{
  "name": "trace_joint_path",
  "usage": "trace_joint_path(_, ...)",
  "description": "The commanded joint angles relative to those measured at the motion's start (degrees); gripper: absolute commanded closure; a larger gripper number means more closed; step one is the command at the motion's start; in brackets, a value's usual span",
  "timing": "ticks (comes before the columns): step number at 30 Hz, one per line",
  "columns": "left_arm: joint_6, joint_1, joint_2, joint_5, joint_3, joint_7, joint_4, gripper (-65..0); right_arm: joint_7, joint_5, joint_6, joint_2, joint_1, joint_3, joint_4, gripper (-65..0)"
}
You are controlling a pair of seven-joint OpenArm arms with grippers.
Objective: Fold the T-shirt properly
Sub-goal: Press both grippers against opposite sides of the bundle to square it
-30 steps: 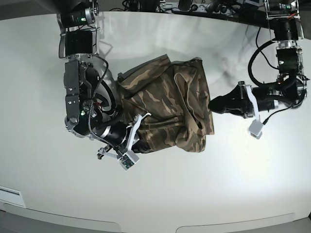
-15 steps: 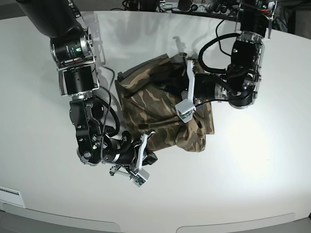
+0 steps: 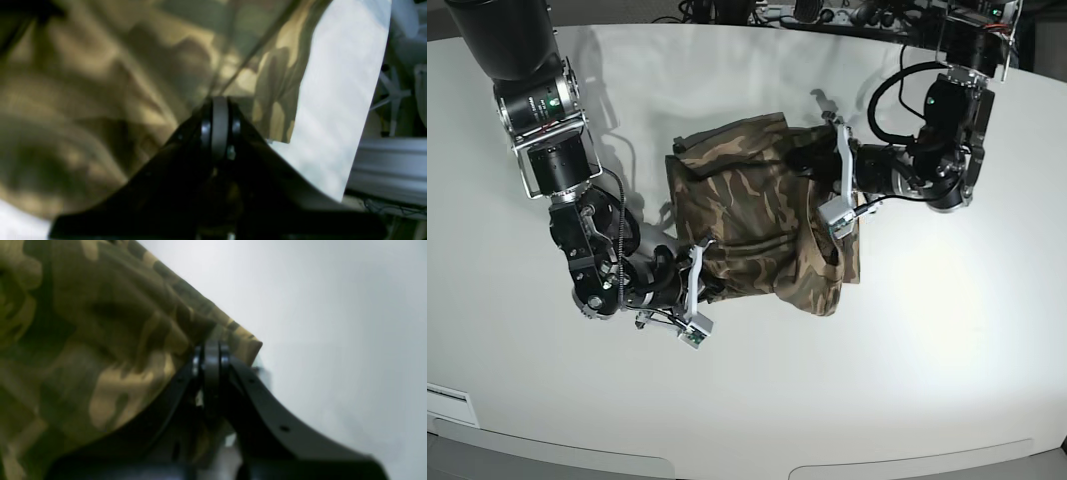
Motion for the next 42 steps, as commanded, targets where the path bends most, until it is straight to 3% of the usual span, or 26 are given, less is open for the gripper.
trace_joint_path(1,-0.5,0.2,-2.5,0.5,-0.4,0.0,0.6,0.0,-2.4,2.1,0.1,1.5,0.5,0.9,1.5,0.0)
trace_joint_path(4,-0.5,1.9,-7.6,2.1,-0.4,-4.4,0.6,0.0,-8.1,9.6,0.1,3.6,-3.3,4.2,4.9,0.0)
trace_joint_path(8,-0.5,0.8,-11.2,8.2,-0.4,-12.0,-0.7,0.0,-10.6,13.2,0.1,5.1,-10.0,11.1,10.7,0.0)
trace_joint_path(13,-0.5,-1.5,-11.3,14.8,-0.4,-22.8,-6.0,0.0,-12.5,17.8,0.1,5.0,-21.8,19.3,21.7,0.0)
trace_joint_path(17,-0.5,-4.1,-9.8,21.9,-0.3,-36.4,-13.7,0.0,-12.4,17.7,0.1,4.6,-31.4,20.5,30.6,0.0)
trace_joint_path(19,-0.5,-5.8,-9.3,22.8,-0.4,-39.4,-16.8,0.0,-12.0,16.9,0.1,4.1,-34.7,20.5,34.7,0.0)
trace_joint_path(23,-0.5,-8.9,-9.9,16.7,-0.6,-30.3,-15.3,0.0,-6.4,10.3,0.1,3.5,-36.3,20.5,42.4,0.0)
trace_joint_path(28,-0.5,-9.3,-13.4,-6.2,-3.3,-11.2,-3.9,0.0,0.6,-0.7,-2.3,3.0,-34.4,20.3,46.0,0.0)
trace_joint_path(31,-0.5,-9.3,-14.0,-19.9,-5.3,-2.1,1.1,0.0,3.1,-3.8,-2.4,3.0,-30.5,19.7,43.1,0.0)
trace_joint_path(33,-0.5,-9.2,-14.0,-25.5,-5.5,3.1,3.5,0.0,3.3,-4.8,-2.4,3.0,-26.8,18.5,38.9,0.0)
trace_joint_path(35,-0.5,-7.8,-14.0,-26.9,-5.5,5.9,5.6,0.0,4.7,-5.0,-2.4,3.0,-23.2,16.9,33.0,0.0)
trace_joint_path(38,-0.5,-4.3,-13.7,-24.0,-5.5,5.9,6.8,0.0,6.6,-5.2,-0.4,3.0,-17.7,14.5,24.7,0.0)
trace_joint_path(40,-0.5,-2.5,-13.1,-17.7,-5.5,4.3,6.6,0.0,6.5,-5.0,0.1,3.0,-14.0,13.1,21.4,0.0)
trace_joint_path(42,-0.5,-0.4,-12.9,-8.4,-5.4,-1.4,6.3,0.0,6.5,-4.8,0.1,3.0,-11.1,11.8,19.9,0.0)
